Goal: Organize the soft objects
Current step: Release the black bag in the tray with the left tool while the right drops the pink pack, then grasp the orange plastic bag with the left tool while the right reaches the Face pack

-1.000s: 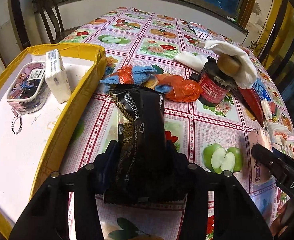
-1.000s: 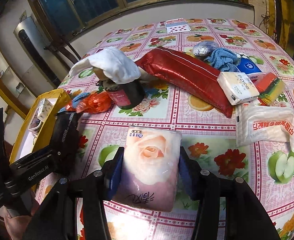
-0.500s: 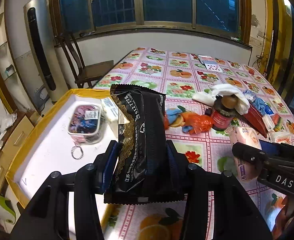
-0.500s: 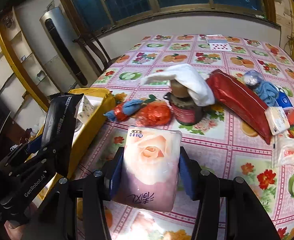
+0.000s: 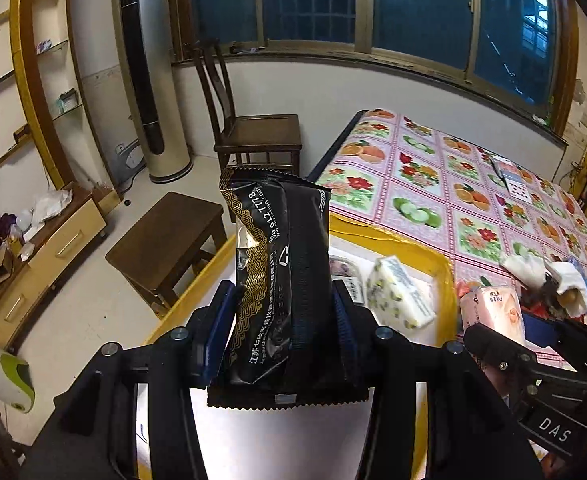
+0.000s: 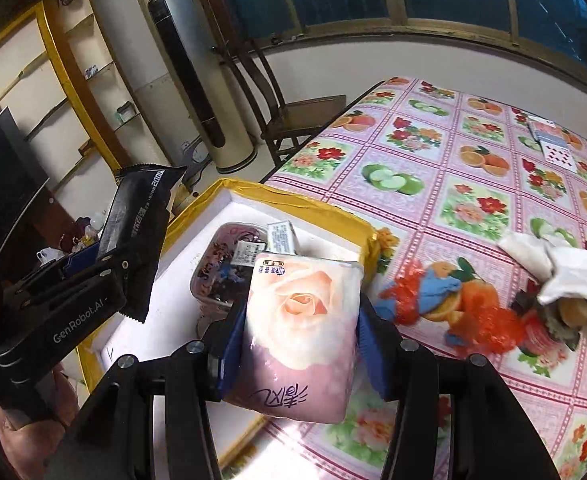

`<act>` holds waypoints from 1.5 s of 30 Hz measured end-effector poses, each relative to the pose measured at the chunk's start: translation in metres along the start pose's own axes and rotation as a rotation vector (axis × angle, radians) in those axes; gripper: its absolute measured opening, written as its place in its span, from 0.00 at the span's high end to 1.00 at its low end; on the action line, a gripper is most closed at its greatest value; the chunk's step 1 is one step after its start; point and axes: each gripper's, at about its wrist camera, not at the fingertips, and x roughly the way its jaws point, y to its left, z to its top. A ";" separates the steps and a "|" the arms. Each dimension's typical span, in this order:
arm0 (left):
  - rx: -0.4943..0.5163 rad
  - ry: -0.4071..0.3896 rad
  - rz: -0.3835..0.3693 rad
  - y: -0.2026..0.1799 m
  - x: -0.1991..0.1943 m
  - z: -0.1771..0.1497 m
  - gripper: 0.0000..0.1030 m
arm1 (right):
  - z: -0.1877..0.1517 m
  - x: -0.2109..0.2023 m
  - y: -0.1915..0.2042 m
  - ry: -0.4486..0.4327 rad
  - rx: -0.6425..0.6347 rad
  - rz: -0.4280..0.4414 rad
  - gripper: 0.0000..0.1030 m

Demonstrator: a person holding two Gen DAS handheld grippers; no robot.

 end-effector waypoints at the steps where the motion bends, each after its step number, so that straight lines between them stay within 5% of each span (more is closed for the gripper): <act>1: -0.011 0.006 -0.002 0.005 0.006 0.003 0.55 | 0.007 0.008 0.003 -0.004 0.002 -0.010 0.49; 13: -0.052 0.175 -0.036 0.016 0.082 0.003 0.54 | 0.031 0.065 0.018 0.068 -0.011 0.040 0.44; 18: -0.065 0.170 -0.013 0.021 0.086 0.002 0.30 | 0.030 0.051 0.013 0.028 0.008 0.041 0.36; 24: -0.066 0.139 0.012 0.023 0.070 0.001 0.29 | 0.015 0.012 0.002 -0.018 0.035 0.072 0.33; 35: -0.048 -0.061 -0.085 -0.020 -0.023 -0.042 0.20 | -0.067 -0.082 -0.064 -0.144 0.150 0.069 0.26; 45: 0.017 -0.034 -0.184 -0.088 -0.044 -0.080 0.20 | -0.129 -0.133 -0.132 -0.176 0.259 -0.026 0.25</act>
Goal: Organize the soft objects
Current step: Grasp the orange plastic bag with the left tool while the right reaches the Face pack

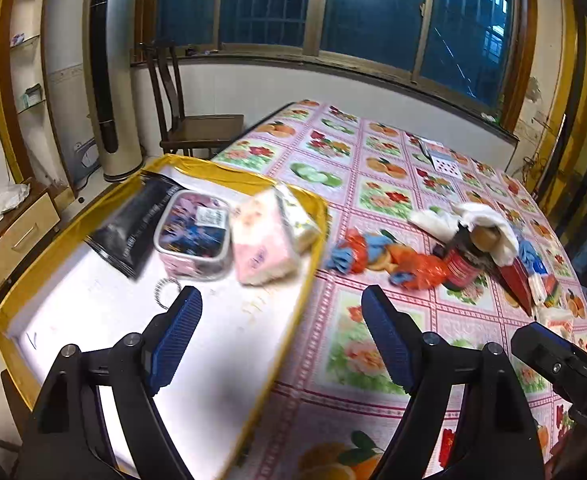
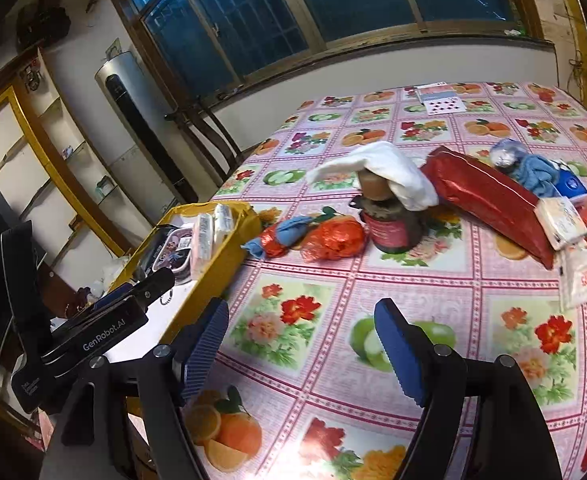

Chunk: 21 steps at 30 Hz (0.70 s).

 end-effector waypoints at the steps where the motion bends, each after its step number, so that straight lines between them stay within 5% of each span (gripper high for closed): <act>1: 0.014 0.009 -0.001 -0.007 0.001 -0.002 0.20 | -0.003 -0.005 -0.007 -0.007 0.015 -0.005 0.25; 21: 0.101 0.103 -0.036 -0.056 0.024 -0.012 0.20 | -0.018 -0.022 -0.072 0.007 0.151 -0.031 0.24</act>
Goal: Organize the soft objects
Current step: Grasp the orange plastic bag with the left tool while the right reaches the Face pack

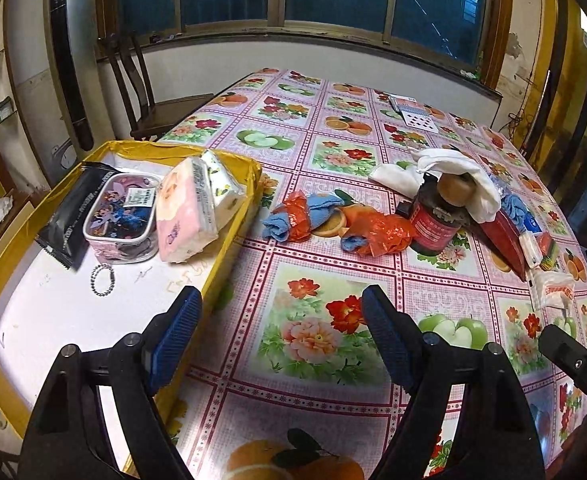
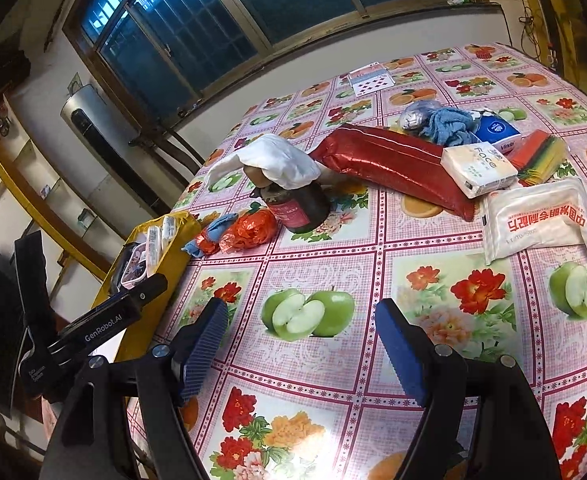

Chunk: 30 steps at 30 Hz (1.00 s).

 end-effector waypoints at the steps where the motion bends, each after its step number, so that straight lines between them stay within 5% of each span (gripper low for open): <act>1: 0.017 0.010 -0.013 -0.004 0.004 0.002 0.20 | 0.000 0.000 -0.002 0.004 0.005 0.003 0.24; 10: 0.181 0.144 -0.237 -0.043 0.049 0.037 0.20 | 0.002 -0.005 -0.027 -0.004 0.074 0.007 0.24; 21: 0.333 0.182 -0.255 -0.079 0.084 0.049 0.20 | 0.011 -0.008 -0.046 -0.013 0.103 -0.014 0.24; 30: 0.339 0.220 -0.306 -0.091 0.108 0.049 0.20 | 0.012 -0.009 -0.048 -0.019 0.099 -0.025 0.24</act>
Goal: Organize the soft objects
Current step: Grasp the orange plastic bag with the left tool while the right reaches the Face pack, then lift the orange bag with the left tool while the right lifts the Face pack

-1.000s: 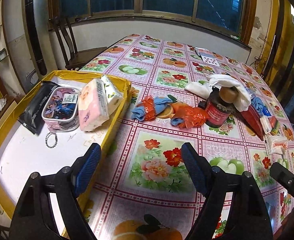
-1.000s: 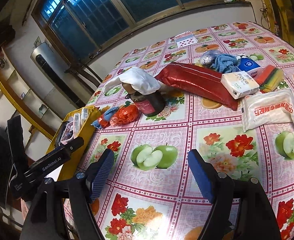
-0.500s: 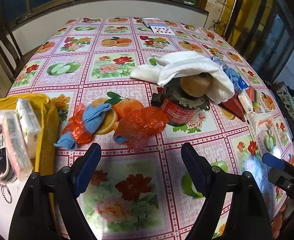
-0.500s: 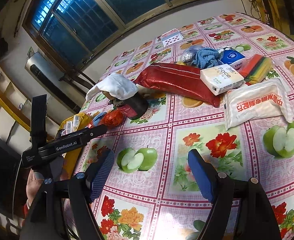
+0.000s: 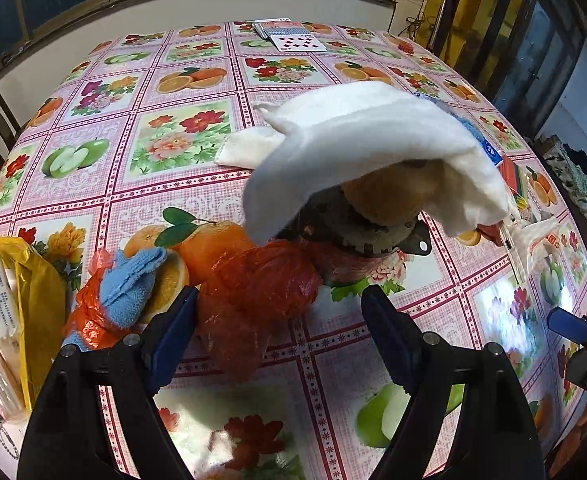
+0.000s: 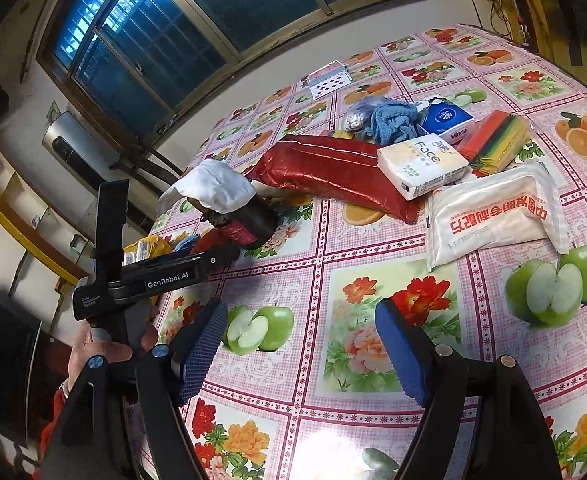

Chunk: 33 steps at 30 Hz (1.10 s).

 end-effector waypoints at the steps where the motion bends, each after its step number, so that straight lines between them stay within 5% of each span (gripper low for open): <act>1: 0.000 -0.003 -0.008 0.000 0.000 0.000 0.20 | 0.001 0.000 -0.002 0.001 0.005 -0.004 0.24; 5: -0.009 -0.004 -0.012 0.001 0.002 0.002 0.22 | 0.001 0.002 -0.004 0.007 0.019 -0.004 0.24; 7: 0.004 0.005 0.028 0.000 0.005 0.001 0.49 | 0.000 0.001 -0.005 0.005 0.017 -0.002 0.24; 8: 0.008 0.011 0.062 0.000 0.007 0.000 0.54 | 0.000 0.000 -0.005 0.003 0.015 -0.004 0.24; 19: -0.051 -0.006 0.026 0.006 -0.004 -0.009 0.60 | 0.049 -0.038 -0.050 -0.118 0.037 -0.140 0.24; 28: -0.062 -0.011 -0.004 -0.004 -0.018 -0.021 0.60 | 0.097 0.042 -0.061 0.107 -0.177 -0.239 0.21; 31: -0.057 -0.012 -0.003 -0.005 -0.023 -0.025 0.60 | 0.106 0.060 -0.058 0.122 -0.254 -0.267 0.21; 33: -0.057 -0.009 -0.008 -0.004 -0.026 -0.026 0.60 | 0.110 0.068 -0.056 0.126 -0.298 -0.307 0.13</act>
